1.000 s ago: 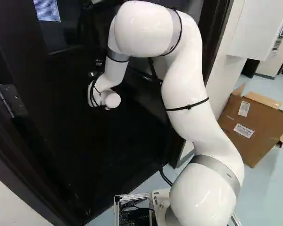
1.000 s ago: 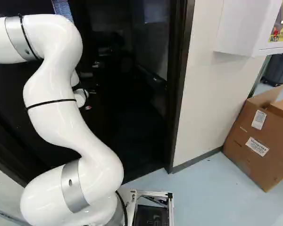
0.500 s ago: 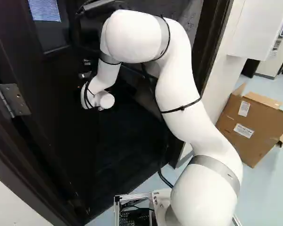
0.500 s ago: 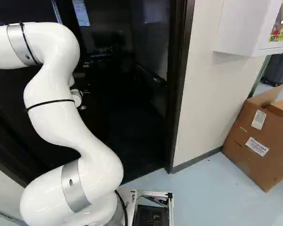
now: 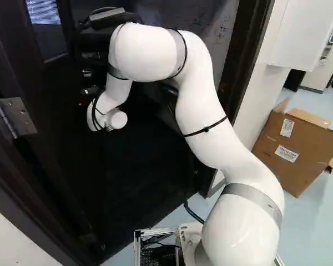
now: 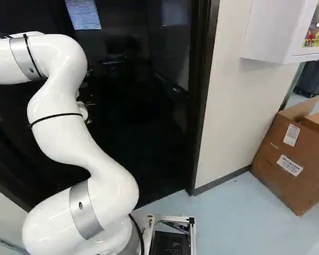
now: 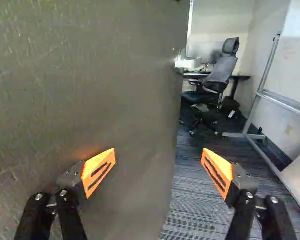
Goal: Open the door and move inside
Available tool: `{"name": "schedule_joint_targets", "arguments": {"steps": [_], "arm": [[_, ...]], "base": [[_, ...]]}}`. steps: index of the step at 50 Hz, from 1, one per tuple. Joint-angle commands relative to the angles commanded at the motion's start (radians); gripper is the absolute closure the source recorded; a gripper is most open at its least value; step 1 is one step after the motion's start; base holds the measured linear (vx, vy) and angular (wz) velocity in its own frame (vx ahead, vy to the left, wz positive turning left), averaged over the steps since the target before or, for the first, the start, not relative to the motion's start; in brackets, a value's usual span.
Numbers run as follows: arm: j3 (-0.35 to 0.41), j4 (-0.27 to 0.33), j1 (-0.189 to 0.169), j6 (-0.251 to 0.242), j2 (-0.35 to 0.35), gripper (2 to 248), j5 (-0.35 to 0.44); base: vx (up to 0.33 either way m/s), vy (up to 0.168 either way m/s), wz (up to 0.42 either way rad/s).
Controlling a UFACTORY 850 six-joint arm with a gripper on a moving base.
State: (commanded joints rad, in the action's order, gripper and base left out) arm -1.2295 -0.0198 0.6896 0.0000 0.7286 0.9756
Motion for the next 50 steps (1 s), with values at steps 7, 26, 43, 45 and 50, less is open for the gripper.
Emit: {"name": "schedule_joint_targets", "arguments": {"steps": [7,26,43,45,50], "arm": [[-0.029,0.025,0.013,0.000,0.021,3,0.000],[-0.085,0.099,0.050,0.000,0.060,3,0.005],[-0.129,0.171,0.082,0.000,0.091,3,0.017],[-0.134,0.179,0.085,0.000,0.094,3,0.018],[-0.145,0.191,0.092,0.000,0.102,3,0.020]], "base": [[0.000,0.000,0.000],[0.000,0.000,0.000],[0.000,0.000,0.000],[0.000,0.000,0.000],[0.000,0.000,0.000]]}}
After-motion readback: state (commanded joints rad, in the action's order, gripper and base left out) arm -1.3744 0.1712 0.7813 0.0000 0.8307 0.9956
